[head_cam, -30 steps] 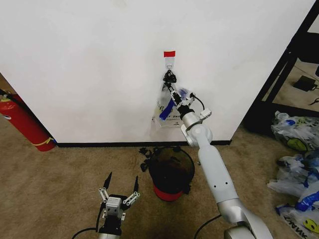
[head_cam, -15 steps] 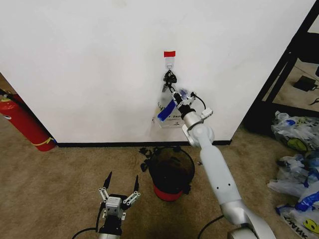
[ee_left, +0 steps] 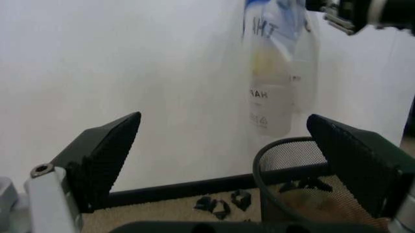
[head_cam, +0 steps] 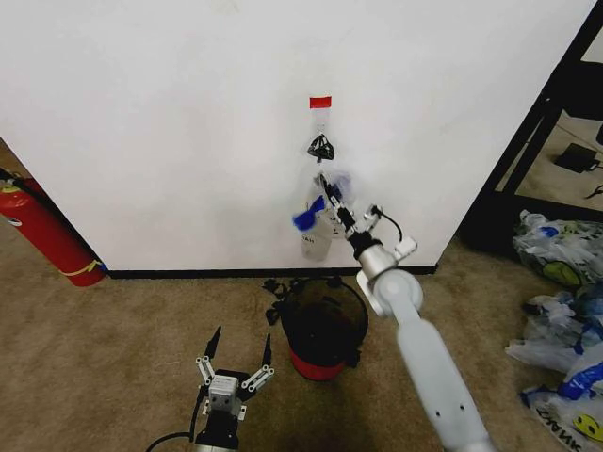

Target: Pick up the garbage bag from the wall and place it over the trash bin.

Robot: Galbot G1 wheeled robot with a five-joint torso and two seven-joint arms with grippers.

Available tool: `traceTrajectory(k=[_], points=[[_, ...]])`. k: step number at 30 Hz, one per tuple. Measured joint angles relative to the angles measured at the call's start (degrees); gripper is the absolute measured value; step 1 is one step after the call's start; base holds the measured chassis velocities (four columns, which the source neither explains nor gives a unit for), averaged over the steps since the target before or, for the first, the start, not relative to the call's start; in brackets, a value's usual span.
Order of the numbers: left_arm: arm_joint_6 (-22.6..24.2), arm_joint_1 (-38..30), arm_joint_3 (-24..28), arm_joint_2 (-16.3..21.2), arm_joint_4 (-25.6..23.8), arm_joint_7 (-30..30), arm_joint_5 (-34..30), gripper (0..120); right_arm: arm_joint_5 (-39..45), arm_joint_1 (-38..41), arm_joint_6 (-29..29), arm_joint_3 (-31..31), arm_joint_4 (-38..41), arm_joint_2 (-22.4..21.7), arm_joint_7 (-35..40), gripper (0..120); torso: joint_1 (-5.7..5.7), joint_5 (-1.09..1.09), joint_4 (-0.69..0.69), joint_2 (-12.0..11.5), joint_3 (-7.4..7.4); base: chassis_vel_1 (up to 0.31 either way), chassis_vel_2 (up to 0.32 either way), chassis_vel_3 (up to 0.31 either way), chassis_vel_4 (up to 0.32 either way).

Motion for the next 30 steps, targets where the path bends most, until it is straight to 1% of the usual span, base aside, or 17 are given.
traceTrajectory(k=[6, 9, 12, 15, 20, 21, 28, 30], points=[[-0.13, -0.25, 0.74, 0.27, 0.12, -0.08, 0.0, 100, -1.58, -7.91, 0.34, 0.72, 7.97, -2.16, -0.38, 0, 0.0, 0.0, 0.0, 0.0, 0.0, 0.0, 0.0, 0.0, 0.0], [-0.21, -0.36, 1.15, 0.34, 0.28, -0.09, 0.0, 100, -2.28, -10.06, 0.47, 0.86, 10.02, -2.8, -0.52, 0, 0.0, 0.0, 0.0, 0.0, 0.0, 0.0, 0.0, 0.0, 0.0], [-0.56, -0.61, 2.03, 0.75, 0.63, -0.15, -0.01, 100, -5.69, -17.49, 1.28, 1.12, 15.47, -4.53, -1.36, 0, 0.0, -0.01, -0.01, 0.0, 0.0, 0.0, 0.0, 0.0, 0.0], [-0.68, -0.68, 2.15, 0.98, 0.66, -0.16, -0.13, 100, -6.51, -19.82, 1.44, 1.26, 16.85, -4.73, -1.41, 0, 0.0, 0.0, 0.0, 0.0, 0.0, 0.0, 0.0, 0.0, 0.0], [-0.96, -1.11, 2.2, 1.51, 0.68, -0.22, -1.02, 100, -10.51, -25.21, 2.76, 1.49, 18.33, -5.42, -2.15, 0, 0.0, 0.0, -0.01, 0.0, 0.0, 0.0, 0.0, 0.0, 0.0], [-0.96, -1.11, 2.2, 1.51, 0.68, -0.22, -1.02, 100, -10.51, -25.21, 2.76, 1.49, 18.33, -5.42, -2.15, 0, 0.0, 0.0, -0.01, 0.0, 0.0, 0.0, 0.0, 0.0, 0.0], [-1.4, -1.42, 2.3, 2.44, 1.09, -0.23, -2.36, 100, -17.36, -33.15, 5.57, 1.62, 21.59, -7.09, -3.16, 0, 0.0, -0.01, -0.01, -0.01, 0.0, 0.0, 0.0, 0.0, 0.0], [-1.42, -1.49, 2.31, 2.5, 1.13, -0.22, -2.5, 100, -18.47, -34.04, 5.95, 1.51, 21.92, -7.33, -3.38, 0, 0.0, 0.0, -0.01, -0.02, 0.0, 0.0, 0.0, 0.0, 0.0]])
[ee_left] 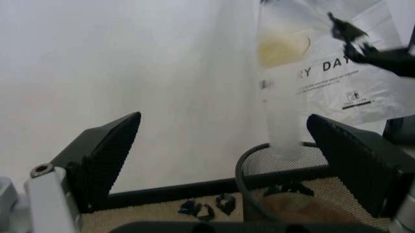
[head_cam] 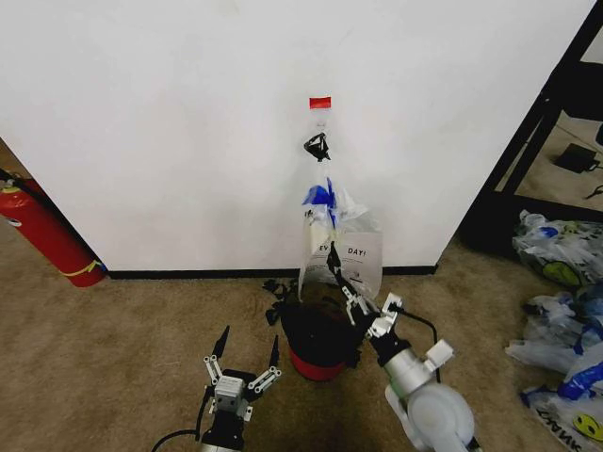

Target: Pick up the garbage bag from the wall and place it over the trash bin.

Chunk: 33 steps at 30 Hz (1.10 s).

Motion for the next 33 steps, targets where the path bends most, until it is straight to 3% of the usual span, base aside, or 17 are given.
traceTrajectory(k=[13, 33], points=[[-0.13, -0.94, 0.27, 0.26, 0.67, 0.04, -1.24, 100, -12.77, -10.01, 6.25, -0.1, 1.72, -3.02, -3.08, 0, 0.0, 0.0, 0.0, 0.0, 0.0, 0.0, 0.0, 0.0, 0.0], [-0.06, -1.24, 0.36, 0.23, 1.08, 0.12, -1.59, 100, -29.57, -15.54, 15.33, -0.02, -0.57, -5.29, -7.35, 0, 0.01, 0.0, 0.0, 0.01, 0.0, 0.0, 0.0, 0.0, 0.0]])
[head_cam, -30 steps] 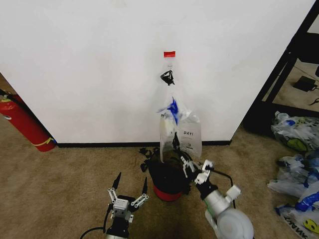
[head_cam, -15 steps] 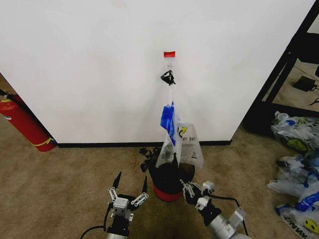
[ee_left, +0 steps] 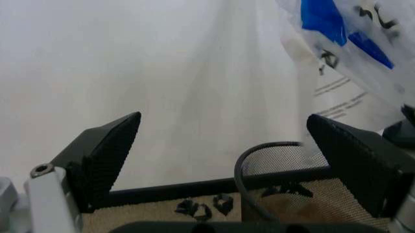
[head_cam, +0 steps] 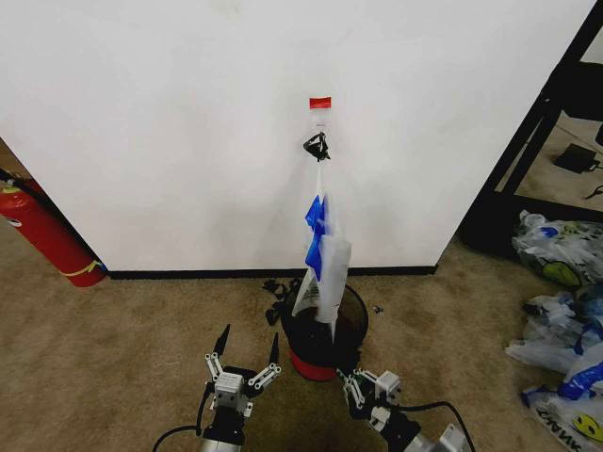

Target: Pick up the garbage bag from the wall and place it over the trash bin.

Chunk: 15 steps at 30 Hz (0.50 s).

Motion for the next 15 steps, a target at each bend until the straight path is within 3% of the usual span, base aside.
traceTrajectory(k=[9, 13, 15], points=[[-0.05, 0.13, -0.13, -0.27, 0.09, -0.01, 0.02, 100, -4.13, -0.37, 1.93, -0.2, -0.57, -0.72, -0.63, 0, 0.0, 0.0, 0.0, 0.0, 0.0, 0.0, 0.0, 0.0, 0.0], [-0.04, 0.08, -0.07, -0.31, 0.12, -0.03, 0.04, 100, -1.8, 0.39, 1.45, -0.4, 0.32, -0.27, 0.82, 0, 0.0, 0.0, 0.0, 0.0, 0.0, 0.0, 0.0, 0.0, 0.0], [0.41, -0.15, 0.1, 0.06, -0.18, -0.09, 0.07, 100, 4.55, 2.64, -0.82, -0.49, 2.25, 0.41, 3.79, 0, 0.0, 0.0, 0.0, 0.0, 0.0, 0.0, 0.0, 0.0, 0.0]])
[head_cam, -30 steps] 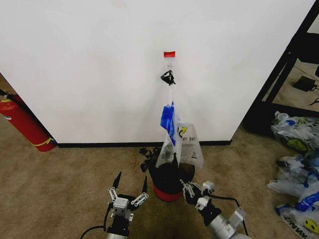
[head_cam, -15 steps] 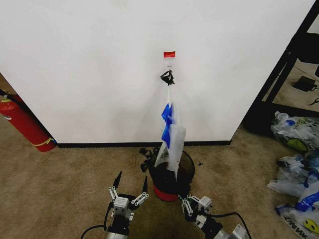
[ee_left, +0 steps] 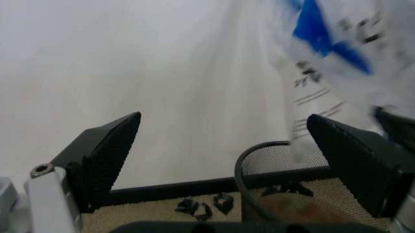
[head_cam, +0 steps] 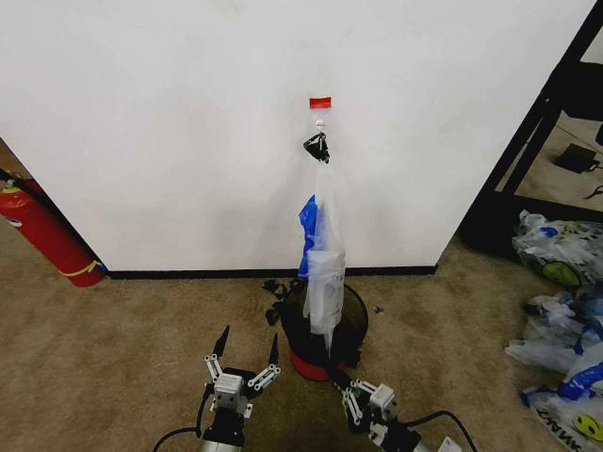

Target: Pick up the garbage bag from the wall and place it over the trash bin.

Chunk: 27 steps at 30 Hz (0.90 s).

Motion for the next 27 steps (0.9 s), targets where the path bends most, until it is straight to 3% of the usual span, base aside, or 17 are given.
traceTrajectory(k=[5, 9, 12, 13, 16, 18, 20, 23, 26, 27], points=[[3.09, -1.49, 1.06, 2.29, -2.24, -0.81, -0.76, 100, 11.07, 6.26, -5.4, 0.33, 3.58, 0.65, 6.5, 0, 0.0, 0.0, 0.01, 0.0, 0.01, 0.0, 0.0, 0.0, 0.0], [9.75, -5.63, 2.71, 7.4, -6.87, -1.78, -4.57, 100, 22.53, 11.54, -10.73, 1.86, 6.8, 0.6, 13.02, 0, 0.0, -0.01, 0.01, 0.0, 0.01, 0.0, 0.0, 0.0, 0.0], [15.96, -10.57, 3.68, 13.36, -10.93, -2.72, -10.51, 100, 25.48, 13.11, -12.35, 3.27, 7.21, 0.26, 15.88, 0, 0.01, -0.01, -0.01, 0.0, 0.01, 0.0, 0.0, 0.0, 0.0], [15.96, -10.57, 3.68, 13.36, -10.93, -2.72, -10.51, 100, 25.48, 13.11, -12.35, 3.27, 7.21, 0.26, 15.88, 0, 0.01, -0.01, -0.01, 0.0, 0.01, 0.0, 0.0, 0.0, 0.0], [20.88, -14.3, 3.91, 18.31, -14.45, -3.4, -16.69, 100, 23.35, 13.34, -12.39, 3.12, 6.04, -0.32, 15.75, 0, 0.01, -0.01, 0.01, 0.0, 0.01, 0.0, 0.0, 0.0, 0.0], [27.37, -20.77, 5.87, 23.59, -17.77, -5.01, -26.99, 100, 17.99, 12.67, -11.41, 2.49, 4.37, -0.42, 14.35, 0, 0.01, -0.01, -0.01, 0.0, 0.0, 0.0, 0.0, 0.0, 0.0], [29.27, -22.84, 6.91, 24.89, -18.43, -5.7, -30.19, 100, 16.1, 12.42, -10.92, 2.3, 3.75, -0.37, 14.03, 0, 0.01, -0.03, 0.0, 0.0, 0.01, 0.0, 0.0, 0.0, 0.0], [39.55, -40.05, 14.9, 30.34, -20.0, -10.77, -48.36, 100, 8.17, 12.49, -8.51, 1.52, 0.73, 0.54, 13.56, 0, 0.01, -0.02, -0.01, -0.01, 0.01, 0.0, 0.0, 0.0, 0.0], [44.98, -55.89, 22.94, 31.14, -19.06, -14.17, -59.65, 99, 5.53, 13.46, -7.75, 1.18, -0.7, 0.94, 13.7, 0, 0.01, -0.01, 0.0, 0.0, 0.01, 0.0, 0.0, 0.0, 0.0], [44.98, -55.89, 22.94, 31.14, -19.06, -14.17, -59.65, 99, 5.53, 13.46, -7.75, 1.18, -0.7, 0.94, 13.7, 0, 0.01, -0.01, 0.0, 0.0, 0.01, 0.0, 0.0, 0.0, 0.0]])
